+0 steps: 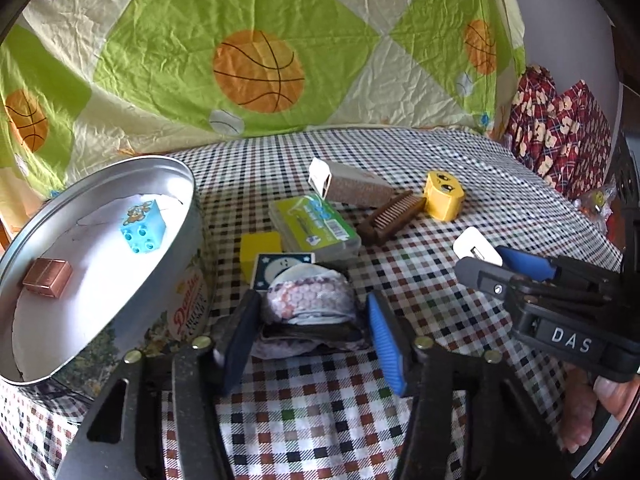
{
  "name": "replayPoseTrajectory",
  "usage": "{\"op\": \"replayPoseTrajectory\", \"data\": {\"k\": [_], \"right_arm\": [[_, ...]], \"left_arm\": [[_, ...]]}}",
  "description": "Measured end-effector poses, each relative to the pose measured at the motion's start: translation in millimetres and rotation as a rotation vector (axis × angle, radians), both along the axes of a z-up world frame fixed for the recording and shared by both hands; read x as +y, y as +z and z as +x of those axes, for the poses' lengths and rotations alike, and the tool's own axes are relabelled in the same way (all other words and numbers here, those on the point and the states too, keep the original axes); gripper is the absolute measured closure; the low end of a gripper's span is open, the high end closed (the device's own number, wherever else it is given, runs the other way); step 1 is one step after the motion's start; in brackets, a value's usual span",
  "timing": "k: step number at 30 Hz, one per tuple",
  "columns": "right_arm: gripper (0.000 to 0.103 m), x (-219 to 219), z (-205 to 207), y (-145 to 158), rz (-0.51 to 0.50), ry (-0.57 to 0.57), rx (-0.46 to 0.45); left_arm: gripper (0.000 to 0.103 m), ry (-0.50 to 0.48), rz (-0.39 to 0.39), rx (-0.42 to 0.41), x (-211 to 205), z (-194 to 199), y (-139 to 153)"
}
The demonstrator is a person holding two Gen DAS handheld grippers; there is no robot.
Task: Organize rigid objects
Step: 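Grasp the wrapped pink-and-white ball with the left tool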
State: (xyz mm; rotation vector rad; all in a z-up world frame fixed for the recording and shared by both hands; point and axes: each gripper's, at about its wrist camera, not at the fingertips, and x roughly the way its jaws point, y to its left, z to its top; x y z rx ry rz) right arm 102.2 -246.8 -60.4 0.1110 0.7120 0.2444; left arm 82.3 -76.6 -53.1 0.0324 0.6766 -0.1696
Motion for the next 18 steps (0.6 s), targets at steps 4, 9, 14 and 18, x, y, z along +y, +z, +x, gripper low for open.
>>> {"op": "replayPoseTrajectory", "data": {"k": [4, 9, 14, 18], "right_arm": [[0.048, -0.1, -1.8, 0.8, 0.004, 0.002, -0.010], [0.048, -0.2, -2.6, 1.1, 0.005, 0.001, -0.013], [0.048, -0.4, -5.2, 3.1, 0.012, -0.002, -0.031], [0.048, -0.5, -7.5, 5.2, 0.018, -0.001, -0.048]], "left_arm": [[0.052, -0.009, -0.013, -0.013, 2.3, -1.5, 1.6], [0.053, -0.017, -0.011, -0.028, 0.9, -3.4, 3.4], [0.053, -0.007, -0.016, -0.077, 2.5, -11.2, 7.4], [0.053, 0.007, -0.017, -0.111, 3.9, -16.3, 10.0]]}}
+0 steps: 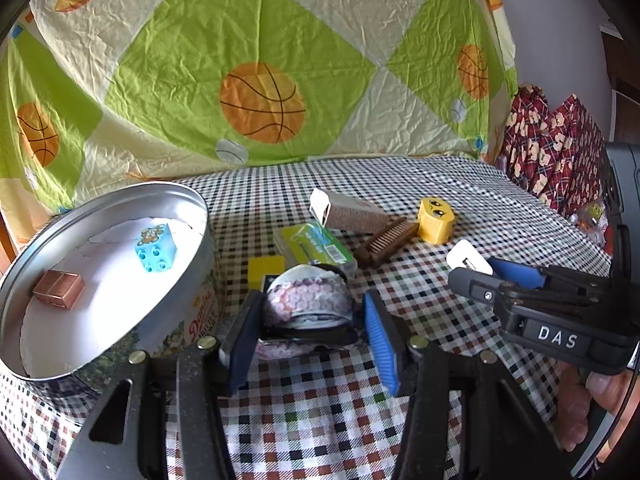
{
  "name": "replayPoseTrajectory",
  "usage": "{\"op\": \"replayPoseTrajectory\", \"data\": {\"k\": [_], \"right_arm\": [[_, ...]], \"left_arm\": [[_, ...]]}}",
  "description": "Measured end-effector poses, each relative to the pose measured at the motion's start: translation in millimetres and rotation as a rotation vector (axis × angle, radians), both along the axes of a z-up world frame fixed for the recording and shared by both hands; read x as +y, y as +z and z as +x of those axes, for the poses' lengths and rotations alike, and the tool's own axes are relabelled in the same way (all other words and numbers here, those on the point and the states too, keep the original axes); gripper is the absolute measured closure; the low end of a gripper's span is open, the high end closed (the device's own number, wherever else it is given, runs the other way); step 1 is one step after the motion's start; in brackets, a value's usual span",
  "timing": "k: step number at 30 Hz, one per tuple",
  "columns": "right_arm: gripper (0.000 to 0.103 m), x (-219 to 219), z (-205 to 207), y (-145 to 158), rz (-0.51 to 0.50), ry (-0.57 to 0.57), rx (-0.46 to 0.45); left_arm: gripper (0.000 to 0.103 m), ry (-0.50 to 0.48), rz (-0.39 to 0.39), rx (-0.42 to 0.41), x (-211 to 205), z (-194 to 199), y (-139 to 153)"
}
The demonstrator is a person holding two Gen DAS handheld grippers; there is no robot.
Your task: Organize rigid objects
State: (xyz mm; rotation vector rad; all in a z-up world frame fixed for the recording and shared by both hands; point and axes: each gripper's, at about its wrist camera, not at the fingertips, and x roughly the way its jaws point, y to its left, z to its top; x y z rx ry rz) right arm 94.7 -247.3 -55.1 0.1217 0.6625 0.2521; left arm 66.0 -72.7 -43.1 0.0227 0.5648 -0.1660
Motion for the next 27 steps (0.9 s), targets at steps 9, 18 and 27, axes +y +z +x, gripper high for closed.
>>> {"op": "replayPoseTrajectory", "data": {"k": [9, 18, 27], "right_arm": [[0.049, -2.2, -5.8, 4.1, 0.012, 0.008, -0.040], [0.049, -3.6, -15.8, 9.7, 0.029, 0.022, -0.107], [0.049, -3.8, -22.0, 12.6, 0.038, 0.028, -0.145]], "left_arm": [[0.053, 0.016, -0.022, -0.088, 4.3, -13.0, 6.6], [0.053, 0.037, -0.036, -0.139, 7.7, -21.0, 10.4], [0.053, 0.046, -0.044, -0.168, 8.9, -25.8, 11.9]]}}
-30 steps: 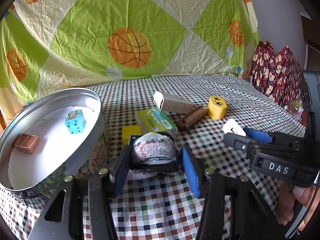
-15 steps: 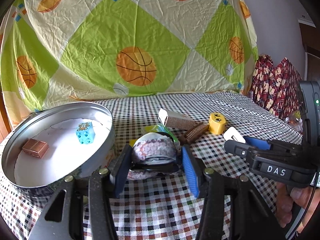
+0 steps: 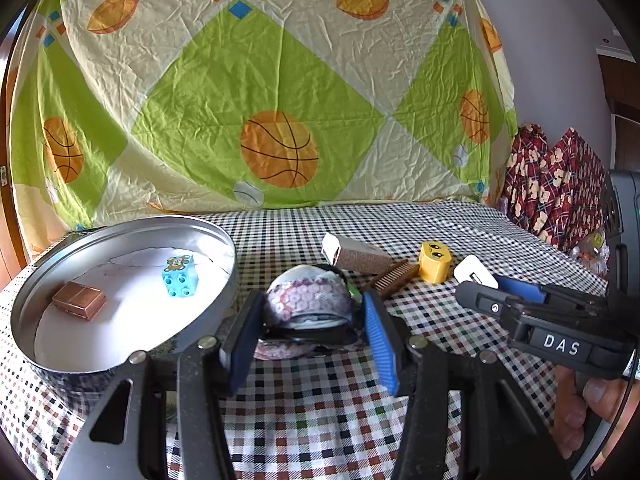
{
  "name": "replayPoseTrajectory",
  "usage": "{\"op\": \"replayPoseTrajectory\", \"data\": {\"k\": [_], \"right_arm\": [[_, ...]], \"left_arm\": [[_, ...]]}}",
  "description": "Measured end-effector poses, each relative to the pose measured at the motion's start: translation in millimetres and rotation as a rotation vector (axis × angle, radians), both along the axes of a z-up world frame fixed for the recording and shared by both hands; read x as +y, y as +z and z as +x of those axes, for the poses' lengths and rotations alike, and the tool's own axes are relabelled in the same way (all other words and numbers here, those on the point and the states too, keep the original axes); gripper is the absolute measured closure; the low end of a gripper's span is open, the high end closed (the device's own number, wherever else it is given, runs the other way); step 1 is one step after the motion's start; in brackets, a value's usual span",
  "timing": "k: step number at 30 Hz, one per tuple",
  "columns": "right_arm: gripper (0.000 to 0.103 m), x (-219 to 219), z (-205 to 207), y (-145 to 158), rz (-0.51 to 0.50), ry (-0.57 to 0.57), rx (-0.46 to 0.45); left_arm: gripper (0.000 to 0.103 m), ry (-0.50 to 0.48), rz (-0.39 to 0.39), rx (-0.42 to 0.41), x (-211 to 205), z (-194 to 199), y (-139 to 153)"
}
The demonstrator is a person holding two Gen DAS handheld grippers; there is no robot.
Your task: Organize rigid objects
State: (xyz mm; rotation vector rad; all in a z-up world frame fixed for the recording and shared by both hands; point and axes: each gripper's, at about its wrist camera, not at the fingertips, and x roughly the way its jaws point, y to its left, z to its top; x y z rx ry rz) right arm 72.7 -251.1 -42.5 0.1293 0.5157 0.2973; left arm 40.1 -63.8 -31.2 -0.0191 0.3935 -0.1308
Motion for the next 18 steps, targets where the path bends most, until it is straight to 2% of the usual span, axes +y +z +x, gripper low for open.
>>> {"op": "replayPoseTrajectory", "data": {"k": [18], "right_arm": [[0.049, -2.4, -13.0, 5.8, 0.019, 0.002, -0.093]], "left_arm": [[0.053, 0.017, -0.009, -0.043, 3.3, -7.0, 2.5]]}}
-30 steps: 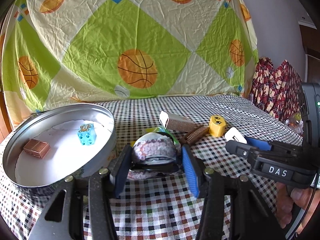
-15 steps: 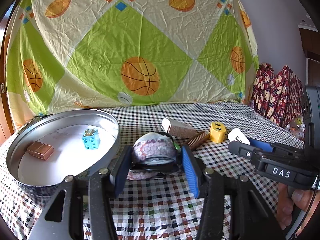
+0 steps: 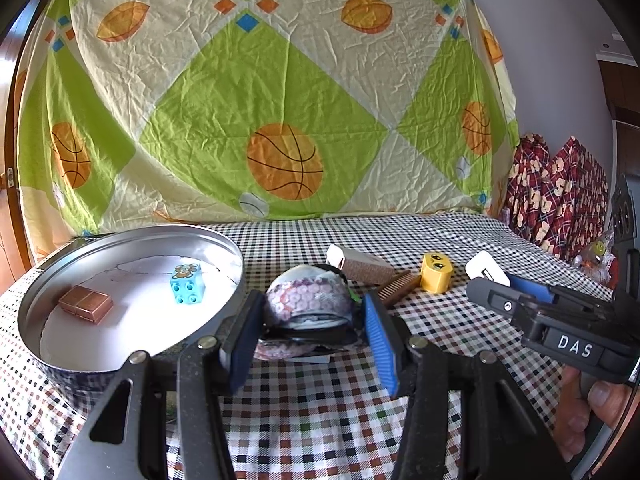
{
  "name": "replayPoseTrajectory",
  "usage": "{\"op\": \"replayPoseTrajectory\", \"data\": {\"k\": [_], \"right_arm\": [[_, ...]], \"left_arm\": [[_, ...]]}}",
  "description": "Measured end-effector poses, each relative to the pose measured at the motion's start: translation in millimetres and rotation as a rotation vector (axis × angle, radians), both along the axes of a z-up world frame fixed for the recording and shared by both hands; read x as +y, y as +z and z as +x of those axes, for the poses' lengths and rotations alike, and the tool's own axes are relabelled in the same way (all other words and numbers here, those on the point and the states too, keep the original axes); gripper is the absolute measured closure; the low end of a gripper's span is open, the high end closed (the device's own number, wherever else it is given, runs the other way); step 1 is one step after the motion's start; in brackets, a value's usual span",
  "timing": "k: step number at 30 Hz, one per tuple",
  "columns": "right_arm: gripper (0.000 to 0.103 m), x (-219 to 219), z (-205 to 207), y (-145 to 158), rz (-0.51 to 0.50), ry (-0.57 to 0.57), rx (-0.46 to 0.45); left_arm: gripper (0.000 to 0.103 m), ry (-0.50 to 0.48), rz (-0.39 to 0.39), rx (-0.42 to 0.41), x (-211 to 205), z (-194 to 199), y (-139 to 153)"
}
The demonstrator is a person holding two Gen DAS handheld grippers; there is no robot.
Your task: Organize rigid objects
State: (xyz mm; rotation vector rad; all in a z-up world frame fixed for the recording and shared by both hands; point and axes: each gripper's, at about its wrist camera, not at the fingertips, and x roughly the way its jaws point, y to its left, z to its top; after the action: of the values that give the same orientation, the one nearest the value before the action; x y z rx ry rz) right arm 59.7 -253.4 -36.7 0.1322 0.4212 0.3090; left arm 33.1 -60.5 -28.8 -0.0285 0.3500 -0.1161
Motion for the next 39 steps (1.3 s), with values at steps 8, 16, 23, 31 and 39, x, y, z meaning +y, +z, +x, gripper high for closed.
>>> {"op": "replayPoseTrajectory", "data": {"k": [8, 16, 23, 31, 39], "right_arm": [[0.049, -1.9, -6.8, 1.6, 0.006, -0.003, -0.038], [0.048, -3.5, -14.3, 4.9, 0.012, -0.004, -0.075], [0.048, -3.9, -18.4, 7.3, 0.013, -0.010, -0.099], [0.048, -5.7, -26.8, 8.4, 0.017, -0.017, -0.138], [0.048, -6.0, -30.2, 9.6, 0.018, -0.019, -0.164]], "left_arm": [[0.053, 0.010, 0.001, -0.028, 0.4, -4.7, 1.7], [0.053, 0.018, -0.004, -0.049, 1.3, -7.8, 3.1], [0.053, 0.028, -0.003, -0.074, 0.9, -12.7, 3.2], [0.053, 0.037, -0.005, -0.097, 1.7, -17.0, 3.0], [0.053, 0.043, -0.014, -0.110, 2.7, -20.2, 3.3]]}}
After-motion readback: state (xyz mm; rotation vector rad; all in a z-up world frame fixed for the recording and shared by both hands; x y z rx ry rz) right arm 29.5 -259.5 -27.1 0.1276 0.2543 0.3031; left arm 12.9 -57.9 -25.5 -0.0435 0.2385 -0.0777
